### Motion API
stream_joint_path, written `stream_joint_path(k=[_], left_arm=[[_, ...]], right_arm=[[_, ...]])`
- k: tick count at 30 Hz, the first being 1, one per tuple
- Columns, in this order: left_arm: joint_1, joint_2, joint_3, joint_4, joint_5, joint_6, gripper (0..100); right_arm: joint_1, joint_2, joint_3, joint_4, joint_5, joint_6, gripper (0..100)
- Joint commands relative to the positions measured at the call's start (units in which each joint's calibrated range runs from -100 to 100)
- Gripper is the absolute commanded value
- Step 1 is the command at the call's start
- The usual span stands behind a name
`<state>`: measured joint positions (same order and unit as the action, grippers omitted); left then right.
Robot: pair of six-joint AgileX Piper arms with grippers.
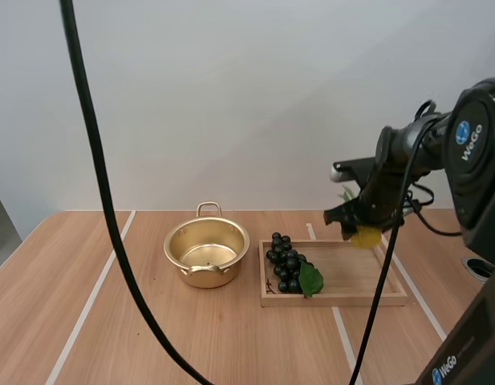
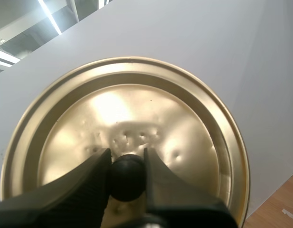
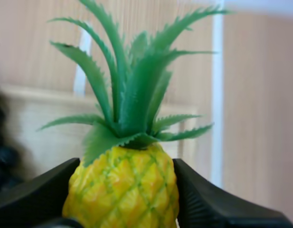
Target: Open the pot, put the pineapple inside, and close it
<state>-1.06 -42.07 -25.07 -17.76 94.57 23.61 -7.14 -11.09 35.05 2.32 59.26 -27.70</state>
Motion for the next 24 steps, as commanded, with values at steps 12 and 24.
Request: stream_joint_path(k=[12, 24], left_arm=[[0.12, -0.39, -0.16, -0.02, -3.96, -0.39, 0], [0.12, -0.39, -0.21, -0.25, -14.45, -0.39, 0]], right_arm=[[1.12, -8.29, -27.74, 14.59, 23.62, -7.39, 0], [16.8, -5.15, -29.7, 14.59, 27.69, -8.13, 0]])
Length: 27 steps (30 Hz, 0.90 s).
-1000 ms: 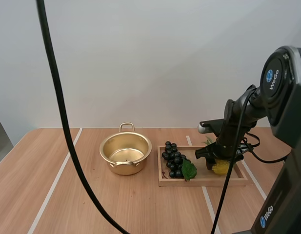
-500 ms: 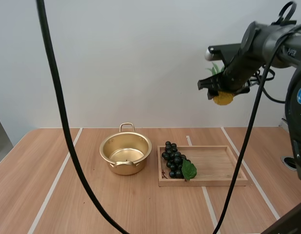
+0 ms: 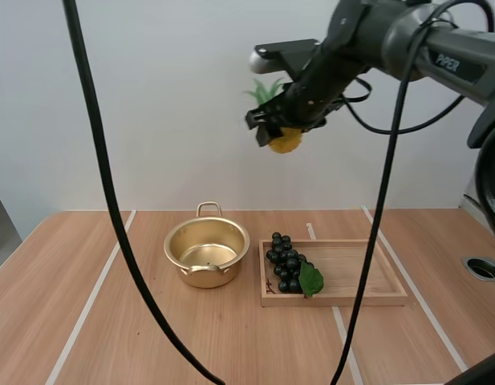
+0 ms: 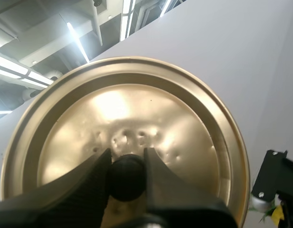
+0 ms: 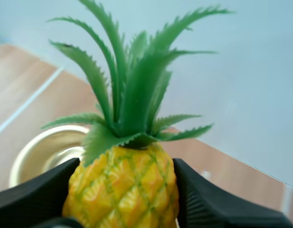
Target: Open the pot, put the pineapple inside, and close it
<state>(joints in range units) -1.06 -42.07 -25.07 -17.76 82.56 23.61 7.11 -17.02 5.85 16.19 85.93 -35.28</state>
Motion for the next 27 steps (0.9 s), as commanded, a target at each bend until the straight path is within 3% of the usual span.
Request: stream_joint_path(k=[1, 5, 10, 17, 27], left_arm=[[0.12, -0.39, -0.21, -0.25, -2.21, -0.39, 0], [0.12, -0.39, -0.21, 0.71, -0.85, -0.39, 0], [0.12, -0.39, -0.21, 2.86, 0.38, -0.39, 0], [0.12, -0.39, -0.21, 7.48, 3.04, -0.39, 0], [0.2, -0.39, -0.21, 10.32, 11.19, -0.39, 0]], right_arm=[[3.87, 1.64, -0.5, 0.49, 1.71, -0.55, 0], [7.86, 5.67, -0.5, -2.14, 2.68, -1.69, 0], [9.69, 12.25, -0.5, -2.27, 2.85, -1.69, 0], [10.27, 21.11, -0.5, -2.45, 3.9, -6.74, 0], [10.27, 28.2, -0.5, -1.48, 4.23, -7.0, 0]])
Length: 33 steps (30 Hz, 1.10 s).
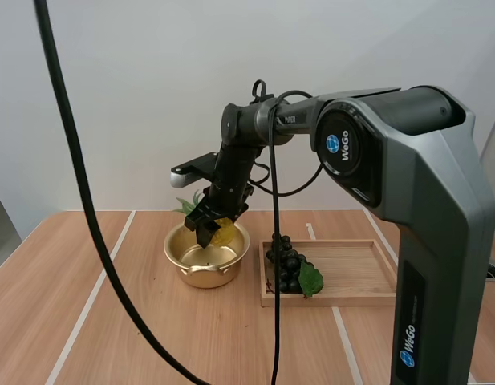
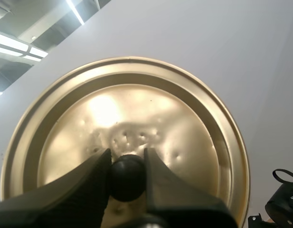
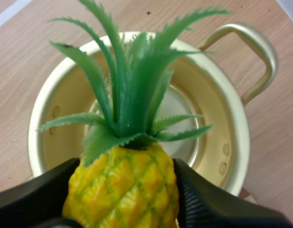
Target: Open the pot, put the pineapple inside, and close it
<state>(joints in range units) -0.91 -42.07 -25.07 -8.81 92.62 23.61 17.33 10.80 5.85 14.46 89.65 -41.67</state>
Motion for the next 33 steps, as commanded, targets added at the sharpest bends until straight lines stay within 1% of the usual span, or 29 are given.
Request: stream_joint_path(k=[1, 23, 33], left_arm=[[0.05, -0.39, -0.21, 1.46, 1.72, -0.39, 0], [0.05, -0.39, -0.21, 1.83, 5.29, -0.39, 0], [0.05, -0.39, -0.21, 1.83, 6.49, -0.39, 0]], right_arm=[[0.05, 0.88, -0.5, 0.25, 0.51, -0.61, 0], [0.05, 8.29, -0.11, 0.25, -0.19, -0.61, 0], [0.05, 8.42, 1.83, 0.25, -6.32, -0.61, 0]])
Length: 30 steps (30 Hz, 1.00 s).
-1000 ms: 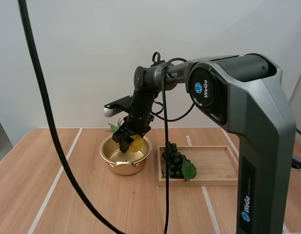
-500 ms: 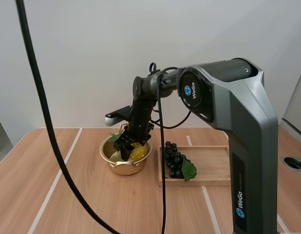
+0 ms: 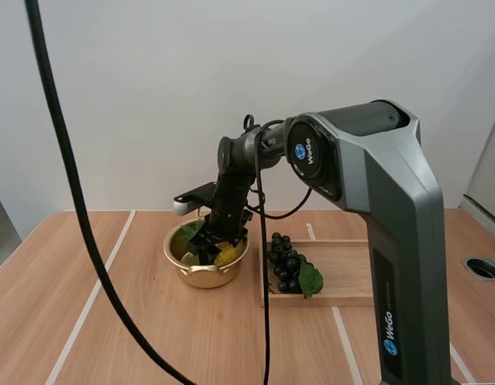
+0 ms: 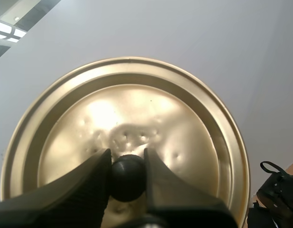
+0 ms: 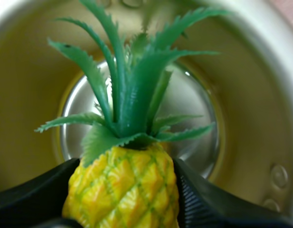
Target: Open the pot, put the pineapple inside, and close it
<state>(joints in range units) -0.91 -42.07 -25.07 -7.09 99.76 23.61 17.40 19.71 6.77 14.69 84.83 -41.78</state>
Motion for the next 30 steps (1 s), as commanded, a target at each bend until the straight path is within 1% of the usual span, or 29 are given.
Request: stream_joint_path(k=[1, 13, 18, 19, 20, 21, 24, 25, 30], left_arm=[[0.05, -0.39, -0.21, 0.11, -0.65, -0.39, 0], [0.05, -0.39, -0.21, 0.11, -0.65, -0.39, 0], [0.05, -0.39, -0.21, 0.11, -0.65, -0.39, 0], [0.05, -0.39, -0.21, 0.11, -0.65, -0.39, 0], [0.05, -0.39, -0.21, 0.11, -0.65, -0.39, 0], [0.05, -0.39, -0.21, 0.11, -0.65, -0.39, 0], [0.05, -0.39, -0.21, 0.11, -0.65, -0.39, 0], [0.05, -0.39, -0.21, 0.11, -0.65, -0.39, 0], [0.05, -0.39, -0.21, 0.11, -0.65, -0.39, 0]], right_arm=[[-0.02, -0.49, 0.91, 0.02, -1.72, -0.5, 0], [-0.02, -0.49, 0.91, -0.46, -1.71, -0.5, 0], [-0.02, -0.49, 0.91, -0.46, -2.36, 0.44, 0], [-0.02, -0.49, 0.91, -0.46, -2.49, 0.44, 4], [-0.02, -0.49, 0.91, -0.46, -2.49, 0.44, 18], [-0.02, -0.49, 0.91, -0.46, -2.49, 0.44, 34], [-0.02, -0.49, 0.91, -0.46, -2.72, 0.56, 96], [-0.02, -0.49, 0.91, -0.36, -2.72, 0.81, 100], [-0.02, -0.49, 0.91, -0.46, -3.1, -0.01, 100]])
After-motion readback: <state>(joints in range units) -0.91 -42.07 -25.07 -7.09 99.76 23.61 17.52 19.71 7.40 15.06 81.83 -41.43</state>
